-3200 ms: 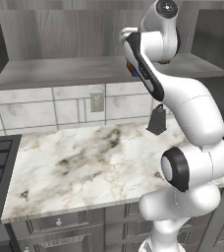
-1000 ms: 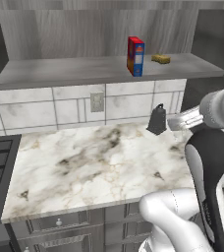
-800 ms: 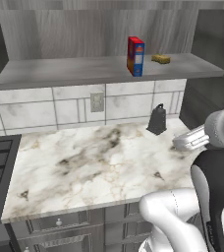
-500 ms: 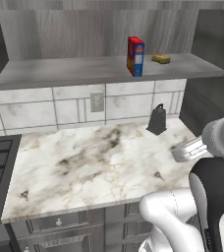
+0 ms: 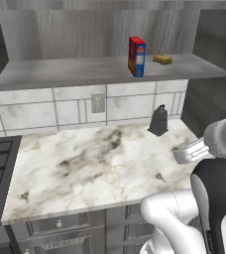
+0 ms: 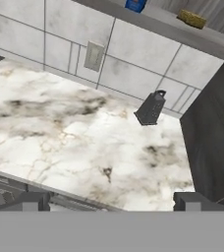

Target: Pick the boxed food and boxed food from the counter and place them in the cabinets closest to them.

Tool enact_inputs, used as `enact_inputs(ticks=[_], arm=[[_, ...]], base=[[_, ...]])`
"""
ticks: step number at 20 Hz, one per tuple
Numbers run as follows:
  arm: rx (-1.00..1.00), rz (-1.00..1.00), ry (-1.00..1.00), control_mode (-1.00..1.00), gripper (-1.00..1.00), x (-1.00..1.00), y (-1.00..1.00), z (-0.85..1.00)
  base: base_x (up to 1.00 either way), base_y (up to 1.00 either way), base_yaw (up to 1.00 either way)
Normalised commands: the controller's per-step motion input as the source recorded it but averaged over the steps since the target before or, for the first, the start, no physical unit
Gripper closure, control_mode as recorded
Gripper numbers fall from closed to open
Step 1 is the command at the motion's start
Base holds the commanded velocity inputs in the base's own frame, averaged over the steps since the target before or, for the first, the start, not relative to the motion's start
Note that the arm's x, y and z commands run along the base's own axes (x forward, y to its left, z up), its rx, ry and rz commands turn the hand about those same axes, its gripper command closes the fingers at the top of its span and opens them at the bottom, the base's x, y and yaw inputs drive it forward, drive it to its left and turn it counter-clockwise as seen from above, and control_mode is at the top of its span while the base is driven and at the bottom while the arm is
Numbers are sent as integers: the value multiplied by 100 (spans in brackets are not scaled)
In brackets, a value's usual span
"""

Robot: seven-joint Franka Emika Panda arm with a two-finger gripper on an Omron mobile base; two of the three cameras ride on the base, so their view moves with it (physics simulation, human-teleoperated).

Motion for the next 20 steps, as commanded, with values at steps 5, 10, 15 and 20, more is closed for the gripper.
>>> enact_inputs(ticks=[5,10,15,20], arm=[[0,0,0,100,-100,0,0,0],[0,0,0,100,-100,0,0,0],[0,0,0,100,-100,0,0,0],[0,0,0,100,-100,0,0,0]], base=[[-30,0,1],[-51,0,2],[-53,0,0],[-54,0,0]])
